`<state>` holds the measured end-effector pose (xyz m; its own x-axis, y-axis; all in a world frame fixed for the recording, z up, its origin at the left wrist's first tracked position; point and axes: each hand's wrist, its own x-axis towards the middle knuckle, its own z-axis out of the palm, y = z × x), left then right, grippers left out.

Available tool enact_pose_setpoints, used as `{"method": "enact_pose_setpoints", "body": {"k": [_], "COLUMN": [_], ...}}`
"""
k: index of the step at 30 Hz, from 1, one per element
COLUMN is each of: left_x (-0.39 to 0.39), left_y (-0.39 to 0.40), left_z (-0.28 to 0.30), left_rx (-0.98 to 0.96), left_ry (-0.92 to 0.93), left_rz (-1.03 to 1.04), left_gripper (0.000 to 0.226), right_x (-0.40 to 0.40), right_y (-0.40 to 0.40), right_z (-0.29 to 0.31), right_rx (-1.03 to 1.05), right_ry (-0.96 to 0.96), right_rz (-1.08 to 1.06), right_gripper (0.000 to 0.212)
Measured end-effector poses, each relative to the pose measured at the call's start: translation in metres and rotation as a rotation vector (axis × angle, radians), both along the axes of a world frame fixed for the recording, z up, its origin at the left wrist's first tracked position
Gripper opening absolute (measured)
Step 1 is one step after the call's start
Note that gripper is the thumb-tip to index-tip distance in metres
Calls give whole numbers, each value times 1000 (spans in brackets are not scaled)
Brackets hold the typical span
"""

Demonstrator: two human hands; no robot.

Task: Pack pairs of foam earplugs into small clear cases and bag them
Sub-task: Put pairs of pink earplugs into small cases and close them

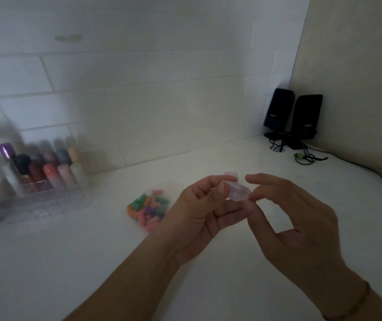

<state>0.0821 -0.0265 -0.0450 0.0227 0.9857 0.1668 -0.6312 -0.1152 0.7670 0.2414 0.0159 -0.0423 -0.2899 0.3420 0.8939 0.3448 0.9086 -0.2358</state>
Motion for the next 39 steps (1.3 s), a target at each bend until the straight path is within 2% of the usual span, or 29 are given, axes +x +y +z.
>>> {"method": "enact_pose_setpoints", "body": {"k": [5,7,9,13,18,23,28,32,34,36,39], "left_x": [1,0,1,1,2,3,4,5,3,1,1], "left_y": [-2,-2,-2,-2,-3,-3,-3,-4,-5,-7,-11], "left_z": [2,2,2,1,1,2,0,2,1,0,-3], "left_rx": [0,-12,-23,-53,-65,-79,-68,-63,-57,-45,-9], "left_ry": [71,96,101,103,149,214,236,234,228,274,403], "left_rz": [6,28,38,29,40,51,31,-5,-44,-121,-288], "left_gripper": [60,64,58,56,51,26,28,36,27,25,36], "right_x": [-3,-2,0,4,2,-1,-3,-1,2,6,10], "right_y": [-3,-3,-3,1,-1,-4,-8,-7,-4,0,5], "right_z": [-1,-3,-4,-5,-6,-6,-4,-2,0,1,1], "right_rx": [43,-18,-61,0,-22,-47,-68,-64,-128,-175,-211], "right_ry": [-42,-5,5,-57,-84,-119,-122,-92,-18,19,-19], "right_rz": [-45,-16,3,-77,-187,-227,-238,-186,-96,-20,64], "right_gripper": [16,15,19,20,14,16,22,15,10,10,12]}}
